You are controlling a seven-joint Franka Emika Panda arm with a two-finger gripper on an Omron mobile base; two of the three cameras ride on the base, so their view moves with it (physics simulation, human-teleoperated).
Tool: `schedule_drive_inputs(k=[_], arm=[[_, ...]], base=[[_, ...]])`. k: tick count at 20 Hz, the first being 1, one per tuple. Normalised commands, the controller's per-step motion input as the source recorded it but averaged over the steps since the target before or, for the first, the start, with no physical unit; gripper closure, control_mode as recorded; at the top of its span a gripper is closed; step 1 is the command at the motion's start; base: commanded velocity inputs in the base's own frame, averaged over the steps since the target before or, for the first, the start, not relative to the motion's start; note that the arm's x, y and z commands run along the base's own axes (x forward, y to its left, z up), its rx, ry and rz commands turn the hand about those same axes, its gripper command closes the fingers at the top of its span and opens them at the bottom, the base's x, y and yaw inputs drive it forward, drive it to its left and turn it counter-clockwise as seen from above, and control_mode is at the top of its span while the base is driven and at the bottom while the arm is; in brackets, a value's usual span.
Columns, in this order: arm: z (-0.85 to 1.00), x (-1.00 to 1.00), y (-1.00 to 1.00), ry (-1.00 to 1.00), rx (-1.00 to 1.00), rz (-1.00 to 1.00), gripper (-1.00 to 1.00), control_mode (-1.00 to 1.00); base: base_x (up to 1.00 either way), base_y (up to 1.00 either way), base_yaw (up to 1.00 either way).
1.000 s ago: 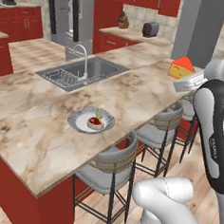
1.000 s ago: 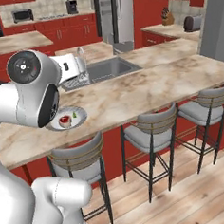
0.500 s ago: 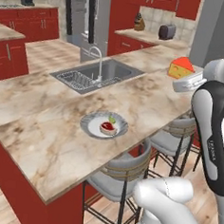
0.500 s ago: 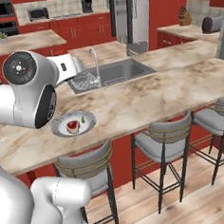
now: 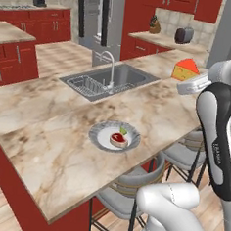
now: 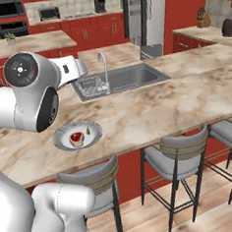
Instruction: Take the cheese, steak, and lemon wedge from the fridge and place them on the plate on the dining counter to create an appetizer plate.
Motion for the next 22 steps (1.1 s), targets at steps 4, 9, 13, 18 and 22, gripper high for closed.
schedule_drive_inputs(k=[4, 9, 13, 18, 22], arm=[[0.0, 0.0, 0.0, 0.0, 0.0, 0.0, 1.0, 1.0], [-0.09, 0.02, 0.1, 0.02, 0.0, 0.0, 1.0, -1.0], [-0.3, 0.13, 0.37, 0.12, 0.0, 0.0, 1.0, -1.0], [-0.49, 0.15, 0.46, 0.13, 0.0, 0.0, 1.0, -1.0], [-0.49, 0.11, 0.42, 0.13, 0.0, 0.0, 1.0, -1.0]], base=[[0.26, 0.09, 0.03], [0.03, 0.14, 0.0], [0.0, 0.0, 0.0], [0.0, 0.0, 0.0], [0.0, 0.0, 0.0]])
